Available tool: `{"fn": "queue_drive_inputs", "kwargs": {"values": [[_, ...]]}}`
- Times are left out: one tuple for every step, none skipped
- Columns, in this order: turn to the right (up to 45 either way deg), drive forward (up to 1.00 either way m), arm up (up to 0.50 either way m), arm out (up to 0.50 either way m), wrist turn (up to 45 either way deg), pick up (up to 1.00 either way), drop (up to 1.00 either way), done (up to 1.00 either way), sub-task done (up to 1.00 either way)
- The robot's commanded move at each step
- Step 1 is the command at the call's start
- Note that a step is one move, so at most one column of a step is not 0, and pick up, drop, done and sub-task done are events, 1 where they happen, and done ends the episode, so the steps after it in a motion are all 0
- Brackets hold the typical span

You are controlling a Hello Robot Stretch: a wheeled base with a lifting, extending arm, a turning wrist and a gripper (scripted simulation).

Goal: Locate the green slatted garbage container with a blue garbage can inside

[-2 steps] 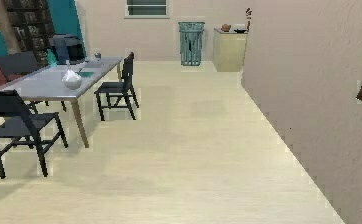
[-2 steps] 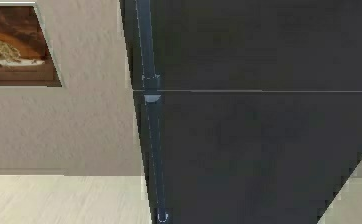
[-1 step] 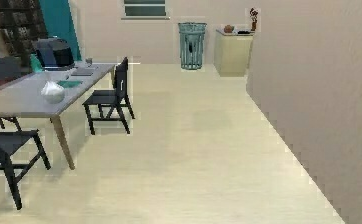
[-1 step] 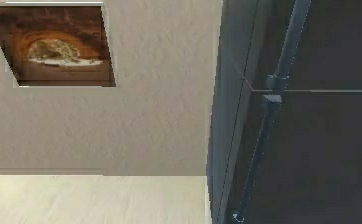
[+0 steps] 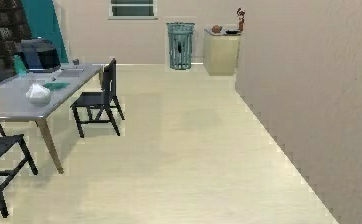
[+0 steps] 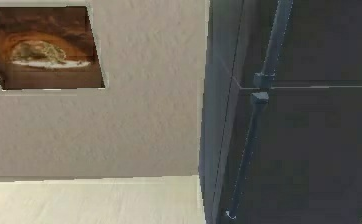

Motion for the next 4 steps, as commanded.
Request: {"fn": "queue_drive_inputs", "kwargs": {"values": [[0.0,1.00,0.00,0.00,0.0,0.00,0.00,0.00,0.00],[3.0,0.00,0.00,0.00,0.0,0.00,0.00,0.00,0.00],[0.0,1.00,0.00,0.00,0.0,0.00,0.00,0.00,0.00],[0.0,1.00,0.00,0.00,0.0,0.00,0.00,0.00,0.00]]}}
